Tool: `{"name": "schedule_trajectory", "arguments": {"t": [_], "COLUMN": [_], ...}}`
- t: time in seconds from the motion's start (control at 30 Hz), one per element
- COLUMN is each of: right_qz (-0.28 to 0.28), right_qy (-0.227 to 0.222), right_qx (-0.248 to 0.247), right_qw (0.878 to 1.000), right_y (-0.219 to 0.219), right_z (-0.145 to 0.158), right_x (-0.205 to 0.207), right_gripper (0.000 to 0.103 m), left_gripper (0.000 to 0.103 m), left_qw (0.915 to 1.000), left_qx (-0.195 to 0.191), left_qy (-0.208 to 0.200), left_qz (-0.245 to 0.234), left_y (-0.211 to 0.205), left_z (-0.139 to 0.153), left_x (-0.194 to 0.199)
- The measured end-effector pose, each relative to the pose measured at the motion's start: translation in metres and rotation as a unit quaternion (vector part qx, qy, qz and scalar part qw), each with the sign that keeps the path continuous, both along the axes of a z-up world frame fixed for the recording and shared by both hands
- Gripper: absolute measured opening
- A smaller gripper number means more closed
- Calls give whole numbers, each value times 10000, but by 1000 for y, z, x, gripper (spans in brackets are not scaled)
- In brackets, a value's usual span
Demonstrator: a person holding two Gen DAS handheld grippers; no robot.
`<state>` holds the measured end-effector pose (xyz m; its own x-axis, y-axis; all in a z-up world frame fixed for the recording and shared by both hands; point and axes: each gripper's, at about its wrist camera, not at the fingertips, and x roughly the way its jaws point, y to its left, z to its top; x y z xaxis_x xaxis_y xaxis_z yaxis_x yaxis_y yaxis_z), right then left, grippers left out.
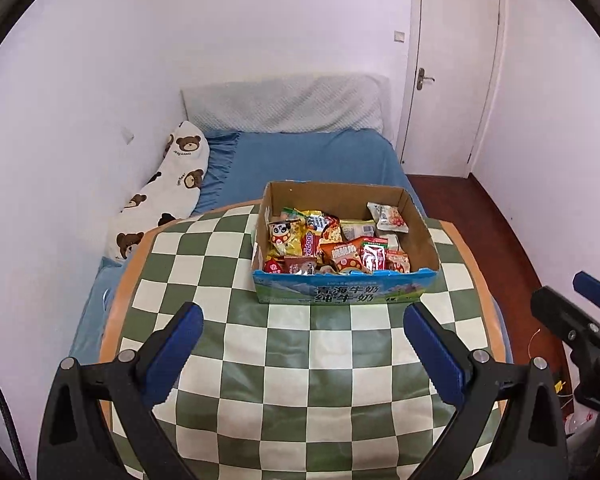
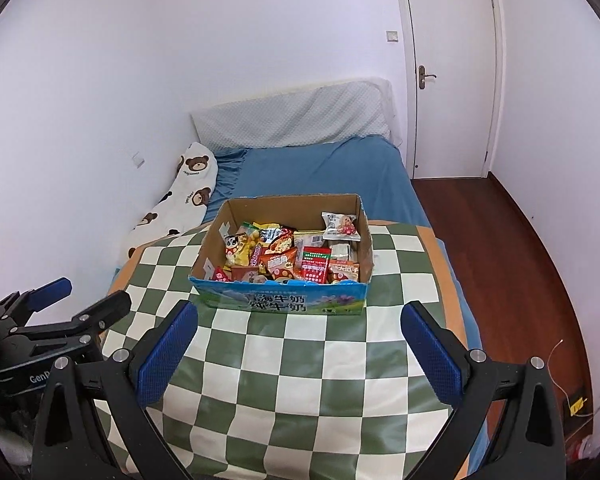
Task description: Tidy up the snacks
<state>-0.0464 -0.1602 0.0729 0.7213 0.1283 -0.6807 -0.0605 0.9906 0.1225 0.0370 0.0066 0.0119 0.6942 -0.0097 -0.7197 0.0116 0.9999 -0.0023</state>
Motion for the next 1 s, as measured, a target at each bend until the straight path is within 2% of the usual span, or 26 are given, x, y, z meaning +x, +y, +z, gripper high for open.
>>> {"name": "schedule_trajectory", "arguments": {"t": [0.43, 0.7, 1.0], "right_qz": [-107, -205, -327], "right_qy": [9, 105, 323], "right_qx": [-118, -227, -345], "right_qw": [9999, 9995, 9983], "right_y": [-3, -11, -17], "right_z": [-14, -31, -63], "right_x": [21, 62, 116], "right_gripper": [103, 103, 103], "left_gripper": [103, 103, 103], "left_qw": [9999, 9994, 9980], "left_qx": [127, 269, 369], "left_qy": [68, 160, 465], "left_qz": [70, 149, 229], "left_y": [-9, -15, -19], "left_z": [-16, -34, -66], "left_x": [25, 61, 107]}}
